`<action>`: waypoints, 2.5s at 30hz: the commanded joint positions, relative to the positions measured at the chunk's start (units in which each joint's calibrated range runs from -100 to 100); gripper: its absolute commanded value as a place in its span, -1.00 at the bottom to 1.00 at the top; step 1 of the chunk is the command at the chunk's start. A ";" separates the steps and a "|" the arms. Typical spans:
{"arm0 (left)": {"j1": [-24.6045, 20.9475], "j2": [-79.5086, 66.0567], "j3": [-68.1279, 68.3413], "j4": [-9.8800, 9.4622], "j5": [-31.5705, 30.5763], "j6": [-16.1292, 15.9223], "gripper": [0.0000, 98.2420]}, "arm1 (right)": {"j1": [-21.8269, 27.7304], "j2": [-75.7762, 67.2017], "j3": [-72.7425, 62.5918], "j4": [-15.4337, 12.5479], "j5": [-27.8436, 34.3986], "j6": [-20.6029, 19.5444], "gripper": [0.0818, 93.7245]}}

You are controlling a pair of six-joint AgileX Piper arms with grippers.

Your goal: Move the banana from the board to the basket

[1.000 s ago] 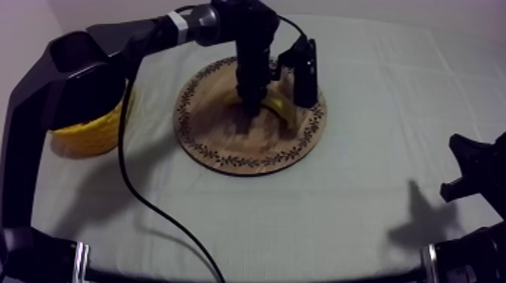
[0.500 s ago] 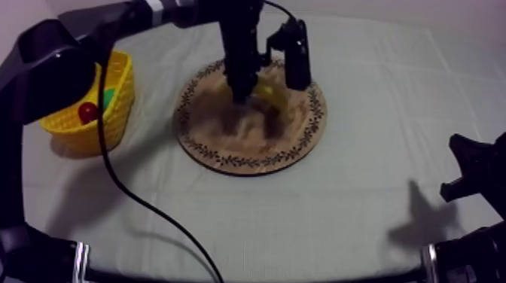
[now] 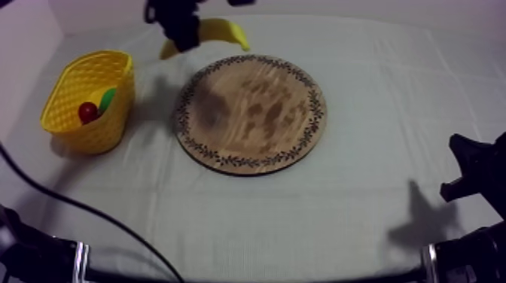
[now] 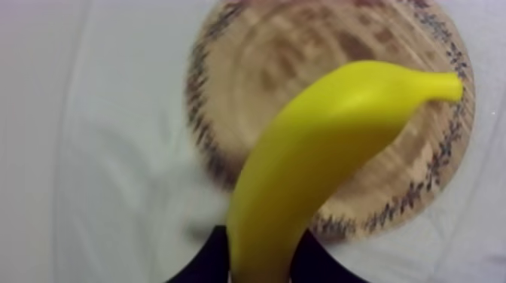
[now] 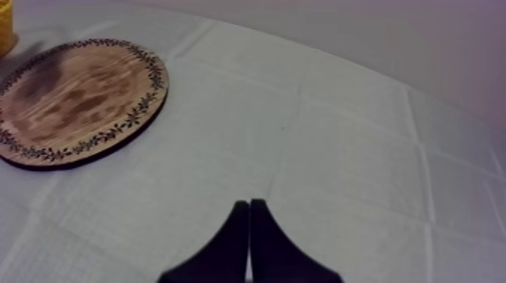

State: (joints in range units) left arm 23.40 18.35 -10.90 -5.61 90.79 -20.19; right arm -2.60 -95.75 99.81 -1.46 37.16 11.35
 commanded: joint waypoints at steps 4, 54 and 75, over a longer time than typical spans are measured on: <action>-2.68 -17.05 10.72 -1.61 -0.04 3.06 -0.77 | 0.00 0.00 -0.03 0.02 0.01 0.01 -0.99; -20.61 -2.93 26.67 -5.00 -11.48 29.29 -0.81 | 0.00 0.00 -0.03 0.02 0.01 0.01 -0.99; -21.28 -9.85 30.99 -6.73 -11.91 29.00 0.43 | 0.00 0.00 -0.03 0.02 0.01 -0.01 -0.99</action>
State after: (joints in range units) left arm 2.15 8.96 20.05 -12.33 79.07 8.82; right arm -2.60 -95.75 99.81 -1.46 37.16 11.35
